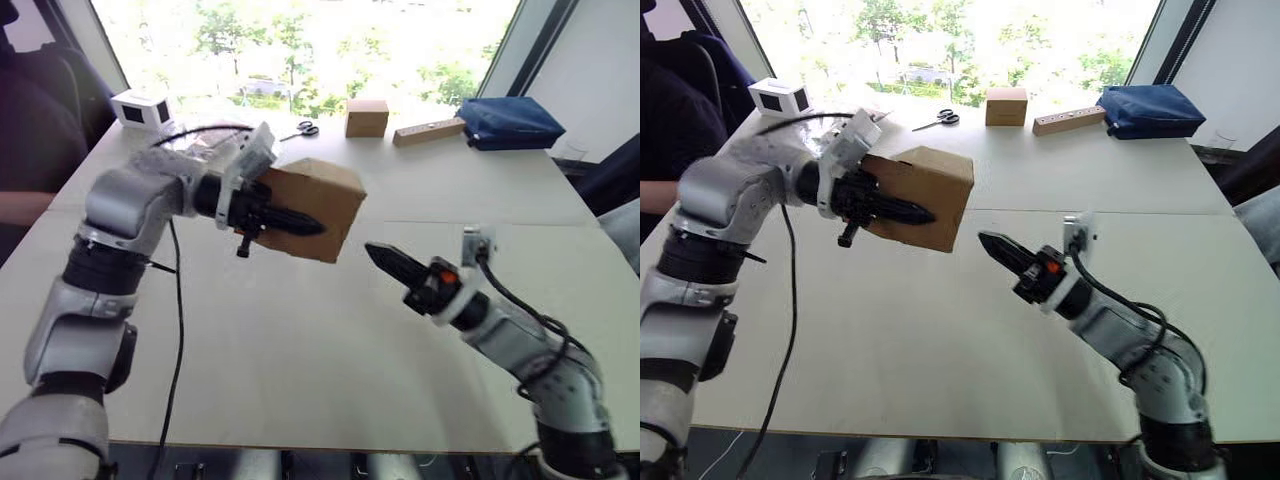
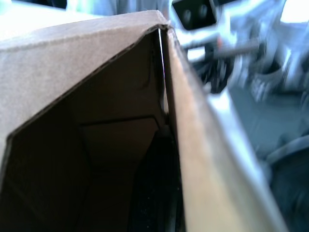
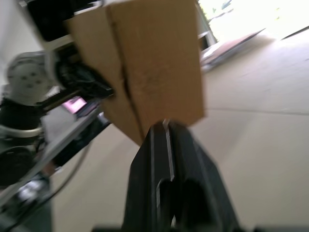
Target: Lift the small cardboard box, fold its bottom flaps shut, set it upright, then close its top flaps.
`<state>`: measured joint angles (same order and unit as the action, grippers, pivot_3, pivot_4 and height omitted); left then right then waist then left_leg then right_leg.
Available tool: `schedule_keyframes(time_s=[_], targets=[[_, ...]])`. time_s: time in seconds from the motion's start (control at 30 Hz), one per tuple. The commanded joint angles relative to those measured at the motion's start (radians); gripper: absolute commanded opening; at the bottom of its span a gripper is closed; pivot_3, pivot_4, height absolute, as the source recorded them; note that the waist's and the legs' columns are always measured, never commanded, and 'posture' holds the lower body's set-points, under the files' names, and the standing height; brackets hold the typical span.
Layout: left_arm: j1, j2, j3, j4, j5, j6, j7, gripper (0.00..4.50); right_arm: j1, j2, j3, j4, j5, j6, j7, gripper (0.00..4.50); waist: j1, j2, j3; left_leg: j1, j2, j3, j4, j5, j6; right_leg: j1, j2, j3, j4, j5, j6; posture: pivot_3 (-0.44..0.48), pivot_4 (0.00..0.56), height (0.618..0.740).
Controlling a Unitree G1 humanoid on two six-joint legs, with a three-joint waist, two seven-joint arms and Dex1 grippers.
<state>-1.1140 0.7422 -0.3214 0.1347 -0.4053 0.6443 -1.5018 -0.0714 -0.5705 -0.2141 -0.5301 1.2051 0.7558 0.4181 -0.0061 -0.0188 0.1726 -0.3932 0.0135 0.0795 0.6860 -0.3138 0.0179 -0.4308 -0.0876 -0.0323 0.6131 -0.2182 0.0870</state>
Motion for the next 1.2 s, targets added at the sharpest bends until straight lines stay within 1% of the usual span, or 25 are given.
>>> schedule_keyframes(time_s=[0.03, 0.1, 0.17, 0.23, 0.27, 0.3, 0.4, 0.47, 0.57, 0.6, 0.7, 0.83, 0.93, 1.0, 1.03, 1.1, 1.13, 1.2], targets=[[-0.134, 0.026, -0.199, 0.06, 0.239, -0.141, -0.105, 0.0, 0.056, -0.149, -0.112, -0.05, -0.01, 0.021, 0.115, 0.02, 0.002, 0.0, 0.0, 0.001, 0.0, 0.0, 0.0, 0.0, 0.0, 0.001, 0.0, 0.0, 0.0, -0.001, -0.001, 0.0, 0.15, 0.74], [-0.187, 0.026, -0.281, 0.061, 0.282, -0.126, -0.113, 0.0, 0.091, -0.225, -0.123, -0.091, -0.051, 0.032, 0.142, 0.02, 0.004, 0.0, 0.0, 0.001, -0.001, 0.0, 0.0, 0.0, 0.0, 0.001, 0.001, 0.0, 0.0, -0.001, -0.002, 0.0, 0.15, 0.74], [-0.221, 0.022, -0.35, 0.044, 0.329, -0.112, -0.113, 0.0, 0.141, -0.322, -0.1, -0.151, -0.149, 0.037, 0.182, 0.02, 0.006, 0.0, 0.0, 0.0, 0.0, -0.001, 0.0, 0.0, 0.0, 0.0, 0.002, 0.001, 0.0, -0.001, -0.001, 0.0, 0.15, 0.74], [-0.252, 0.023, -0.418, 0.014, 0.332, -0.054, -0.113, 0.0, 0.173, -0.384, -0.089, -0.192, -0.21, 0.034, 0.206, 0.02, 0.008, 0.0, 0.0, 0.0, 0.001, -0.001, 0.0, 0.0, 0.0, -0.001, 0.004, 0.001, 0.0, -0.002, -0.001, 0.0, 0.15, 0.74], [-0.267, 0.025, -0.456, -0.019, 0.311, 0.005, -0.113, 0.0, 0.176, -0.4, -0.094, -0.212, -0.224, 0.031, 0.205, 0.02, 0.009, 0.0, 0.0, 0.0, 0.002, -0.001, 0.0, 0.0, 0.0, -0.001, 0.005, 0.001, 0.0, -0.002, -0.001, 0.0, 0.15, 0.74], [-0.285, 0.026, -0.5, -0.056, 0.282, 0.086, -0.113, 0.0, 0.161, -0.408, -0.105, -0.232, -0.214, 0.034, 0.194, 0.02, 0.011, 0.0, 0.0, 0.0, 0.002, -0.001, 0.0, 0.0, 0.0, -0.001, 0.005, 0.001, 0.0, -0.002, 0.0, 0.0, 0.15, 0.74], [-0.31, 0.028, -0.591, -0.133, 0.246, 0.219, -0.113, 0.0, 0.121, -0.421, -0.108, -0.279, -0.197, 0.047, 0.166, 0.02, 0.013, -0.001, 0.001, -0.001, 0.002, -0.002, 0.0, 0.0, 0.0, -0.002, 0.005, 0.001, 0.001, -0.001, 0.003, 0.0, 0.15, 0.74], [-0.305, 0.027, -0.639, -0.165, 0.267, 0.237, -0.113, 0.0, 0.096, -0.432, -0.084, -0.312, -0.209, 0.063, 0.141, 0.02, 0.016, -0.001, 0.001, -0.001, 0.003, -0.002, 0.0, 0.0, 0.0, -0.002, 0.005, 0.002, 0.001, -0.001, 0.003, 0.0, 0.15, 0.74], [-0.303, -0.018, -0.725, -0.168, 0.311, 0.304, -0.113, 0.0, 0.078, -0.423, -0.011, -0.361, -0.253, 0.079, 0.09, 0.02, 0.019, -0.001, 0.001, -0.001, 0.002, -0.002, 0.0, 0.0, 0.0, -0.002, 0.005, 0.002, 0.001, -0.002, 0.001, 0.0, 0.15, 0.74], [-0.298, -0.022, -0.745, -0.169, 0.327, 0.28, -0.113, 0.0, 0.076, -0.421, 0.011, -0.371, -0.272, 0.084, 0.073, 0.02, 0.021, -0.001, 0.001, -0.001, 0.002, -0.002, 0.001, 0.0, 0.0, -0.002, 0.005, 0.002, 0.001, -0.002, 0.001, 0.0, 0.15, 0.74], [-0.29, -0.031, -0.774, -0.181, 0.332, 0.258, -0.113, 0.0, 0.071, -0.401, 0.032, -0.379, -0.287, 0.09, 0.035, 0.02, 0.019, -0.001, 0.001, -0.003, 0.002, -0.003, 0.002, 0.0, 0.0, -0.002, 0.005, 0.002, 0.001, -0.002, 0.001, 0.0, 0.15, 0.74], [-0.254, -0.069, -0.773, -0.188, 0.363, 0.28, -0.108, 0.0, 0.048, -0.387, 0.05, -0.385, -0.294, 0.104, -0.002, 0.02, 0.019, -0.001, 0.0, -0.009, 0.003, -0.003, 0.012, -0.002, 0.003, -0.005, 0.005, 0.002, 0.003, -0.002, 0.001, 0.0, 0.15, 0.74], [-0.23, -0.085, -0.771, -0.208, 0.384, 0.305, -0.1, 0.0, 0.032, -0.38, 0.06, -0.384, -0.291, 0.12, -0.018, 0.02, 0.021, -0.001, 0.0, -0.012, 0.003, -0.004, 0.014, -0.002, 0.004, -0.005, 0.005, 0.002, 0.003, -0.002, 0.001, 0.0, 0.15, 0.74], [-0.217, -0.083, -0.765, -0.237, 0.394, 0.301, -0.104, 0.52, 0.016, -0.379, 0.066, -0.376, -0.287, 0.126, -0.021, 0.0, 0.021, -0.001, 0.0, -0.012, 0.003, -0.005, 0.014, -0.002, 0.004, -0.005, 0.005, 0.002, 0.003, -0.002, 0.001, 0.0, 0.15, 0.74], [-0.219, -0.086, -0.763, -0.245, 0.394, 0.312, -0.106, 0.7, 0.008, -0.379, 0.067, -0.371, -0.285, 0.129, -0.021, 0.0, 0.02, -0.001, 0.0, -0.012, 0.003, -0.005, 0.014, -0.002, 0.004, -0.005, 0.005, 0.002, 0.003, -0.002, 0.001, 0.0, 0.15, 0.74], [-0.234, -0.108, -0.753, -0.242, 0.385, 0.356, -0.106, 1.41, -0.006, -0.382, 0.063, -0.357, -0.281, 0.134, -0.013, 0.0, 0.021, -0.001, 0.0, -0.013, 0.003, -0.005, 0.014, -0.002, 0.004, -0.005, 0.005, 0.002, 0.003, -0.002, 0.001, 0.0, 0.15, 0.74], [-0.239, -0.114, -0.75, -0.241, 0.383, 0.369, -0.106, 1.89, -0.01, -0.383, 0.062, -0.353, -0.28, 0.136, -0.011, 0.0, 0.021, -0.001, 0.0, -0.013, 0.002, -0.005, 0.014, -0.002, 0.004, -0.005, 0.005, 0.002, 0.003, -0.002, 0.002, 0.0, 0.15, 0.74], [-0.253, -0.125, -0.74, -0.228, 0.378, 0.401, -0.106, 2.47, -0.011, -0.39, 0.06, -0.344, -0.282, 0.137, 0.005, 0.0, 0.02, -0.001, 0.0, -0.013, 0.002, -0.005, 0.014, -0.002, 0.004, -0.005, 0.005, 0.002, 0.003, -0.002, 0.002, 0.0, 0.15, 0.74]])
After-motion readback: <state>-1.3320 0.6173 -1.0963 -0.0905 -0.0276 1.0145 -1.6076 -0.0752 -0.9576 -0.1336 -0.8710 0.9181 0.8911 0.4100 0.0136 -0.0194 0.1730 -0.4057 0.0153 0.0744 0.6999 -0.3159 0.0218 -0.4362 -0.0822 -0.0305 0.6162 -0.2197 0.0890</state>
